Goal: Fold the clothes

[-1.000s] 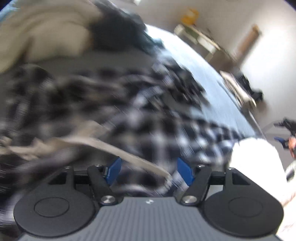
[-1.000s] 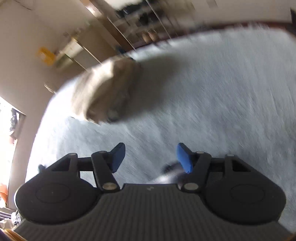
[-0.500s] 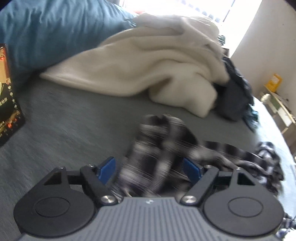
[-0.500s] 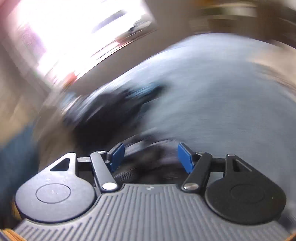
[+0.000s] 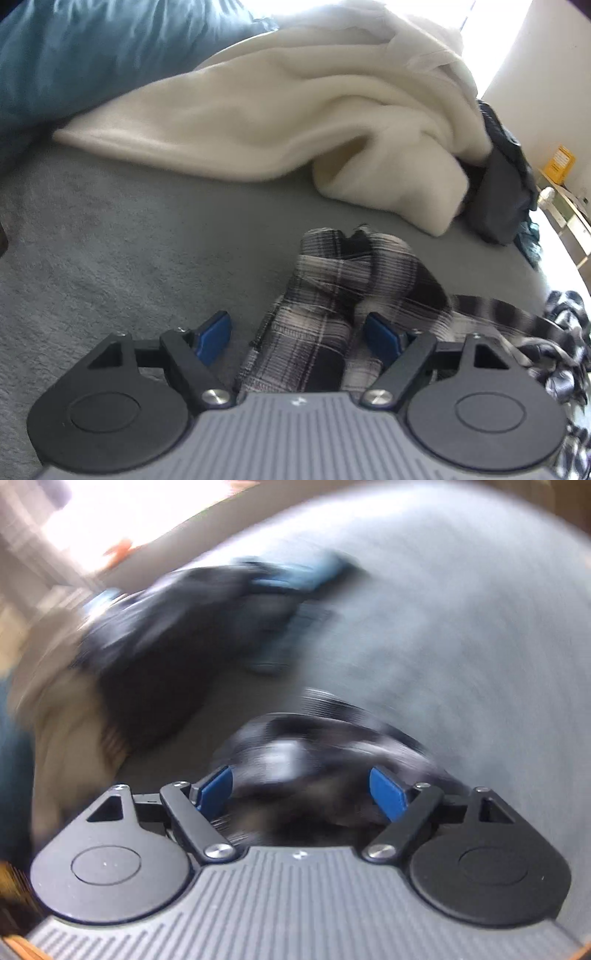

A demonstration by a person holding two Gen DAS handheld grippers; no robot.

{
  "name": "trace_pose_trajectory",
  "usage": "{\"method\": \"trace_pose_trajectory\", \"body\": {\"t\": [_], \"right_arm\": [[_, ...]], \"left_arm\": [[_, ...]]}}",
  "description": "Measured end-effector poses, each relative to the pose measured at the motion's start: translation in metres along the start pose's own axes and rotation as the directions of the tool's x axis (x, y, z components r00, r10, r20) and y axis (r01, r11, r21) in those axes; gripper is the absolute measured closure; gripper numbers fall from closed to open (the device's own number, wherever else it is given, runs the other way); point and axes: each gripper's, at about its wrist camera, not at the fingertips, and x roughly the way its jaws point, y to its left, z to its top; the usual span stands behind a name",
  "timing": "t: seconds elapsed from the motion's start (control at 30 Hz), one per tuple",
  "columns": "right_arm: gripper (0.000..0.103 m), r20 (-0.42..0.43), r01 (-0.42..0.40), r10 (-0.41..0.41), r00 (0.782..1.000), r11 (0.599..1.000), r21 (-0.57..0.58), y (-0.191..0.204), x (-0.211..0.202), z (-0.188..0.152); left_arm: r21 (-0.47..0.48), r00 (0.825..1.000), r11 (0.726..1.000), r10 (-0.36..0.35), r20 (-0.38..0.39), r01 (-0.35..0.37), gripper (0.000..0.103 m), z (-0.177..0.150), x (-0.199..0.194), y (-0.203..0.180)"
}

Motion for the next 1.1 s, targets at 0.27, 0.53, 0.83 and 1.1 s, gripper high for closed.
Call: {"method": "trace_pose_trajectory", "body": {"t": [0.27, 0.53, 0.83, 1.1], "right_arm": [[0.021, -0.12, 0.064, -0.044, 0.992, 0.985, 0.161, -0.072, 0.01, -0.021], [0.085, -0.125, 0.043, -0.078, 0.989, 0.963, -0.265, -0.029, 0.029, -0.062], [0.1, 0.209, -0.103, 0.11, 0.972, 0.994, -0.043, -0.075, -0.115, -0.002], [0.103, 0.544, -0.124, 0.11, 0.832, 0.992, -0.011, -0.096, -0.262, 0.039]], "left_arm": [[0.048, 0.998, 0.997, 0.051, 0.028, -0.052, 0.021, -0.007, 0.003, -0.01], [0.097, 0.992, 0.988, 0.117, 0.05, -0.121, 0.019, -0.015, 0.006, -0.024], [0.114, 0.986, 0.981, 0.148, 0.073, -0.156, 0.019, -0.014, 0.011, -0.029], [0.127, 0.984, 0.977, 0.16, 0.078, -0.169, 0.018, -0.012, 0.02, -0.037]]}}
